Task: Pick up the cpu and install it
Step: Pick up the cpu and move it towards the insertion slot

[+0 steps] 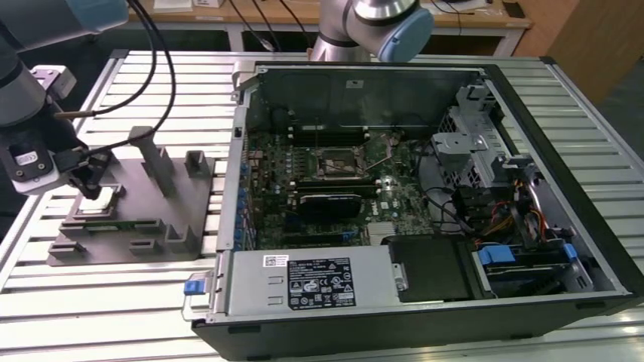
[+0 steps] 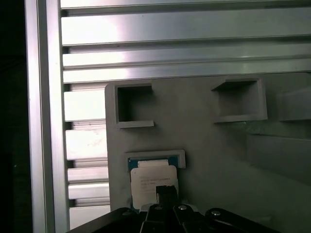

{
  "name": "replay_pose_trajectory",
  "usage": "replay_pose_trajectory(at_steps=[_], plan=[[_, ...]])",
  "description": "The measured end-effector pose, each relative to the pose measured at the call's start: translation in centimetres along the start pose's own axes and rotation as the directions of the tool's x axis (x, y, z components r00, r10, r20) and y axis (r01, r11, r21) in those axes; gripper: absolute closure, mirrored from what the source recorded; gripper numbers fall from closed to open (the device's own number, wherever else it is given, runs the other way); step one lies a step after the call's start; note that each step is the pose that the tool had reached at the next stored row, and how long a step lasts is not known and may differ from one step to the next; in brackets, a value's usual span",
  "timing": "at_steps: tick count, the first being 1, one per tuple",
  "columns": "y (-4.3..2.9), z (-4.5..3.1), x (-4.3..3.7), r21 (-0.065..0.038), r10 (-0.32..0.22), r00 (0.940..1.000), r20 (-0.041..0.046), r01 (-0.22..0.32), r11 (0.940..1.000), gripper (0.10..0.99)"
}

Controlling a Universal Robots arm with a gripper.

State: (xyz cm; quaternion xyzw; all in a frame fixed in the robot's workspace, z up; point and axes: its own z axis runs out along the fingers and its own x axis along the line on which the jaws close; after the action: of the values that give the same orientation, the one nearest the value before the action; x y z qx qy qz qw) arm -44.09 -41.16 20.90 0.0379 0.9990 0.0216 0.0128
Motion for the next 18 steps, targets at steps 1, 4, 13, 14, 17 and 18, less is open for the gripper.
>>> replay_pose_trajectory(at_steps=[1, 4, 13, 14, 17, 18], plan=[[-0.01, 0.13, 0.08, 0.000, 0.000, 1.0000, 0.0000, 0.000, 1.0000, 0.980], [-0.05, 0.58, 0.27, 0.000, 0.000, 1.0000, 0.0002, 0.000, 1.0000, 0.980], [-0.07, 1.12, 0.48, 0.000, 0.000, 1.0000, -0.0001, 0.000, 1.0000, 0.980], [-0.07, 1.13, 0.48, 0.000, 0.000, 1.0000, 0.0000, 0.000, 1.0000, 0.980], [-0.07, 1.14, 0.48, 0.000, 0.000, 1.0000, -0.0001, 0.000, 1.0000, 0.973], [-0.07, 1.14, 0.48, 0.000, 0.000, 1.0000, -0.0001, 0.000, 1.0000, 0.922]])
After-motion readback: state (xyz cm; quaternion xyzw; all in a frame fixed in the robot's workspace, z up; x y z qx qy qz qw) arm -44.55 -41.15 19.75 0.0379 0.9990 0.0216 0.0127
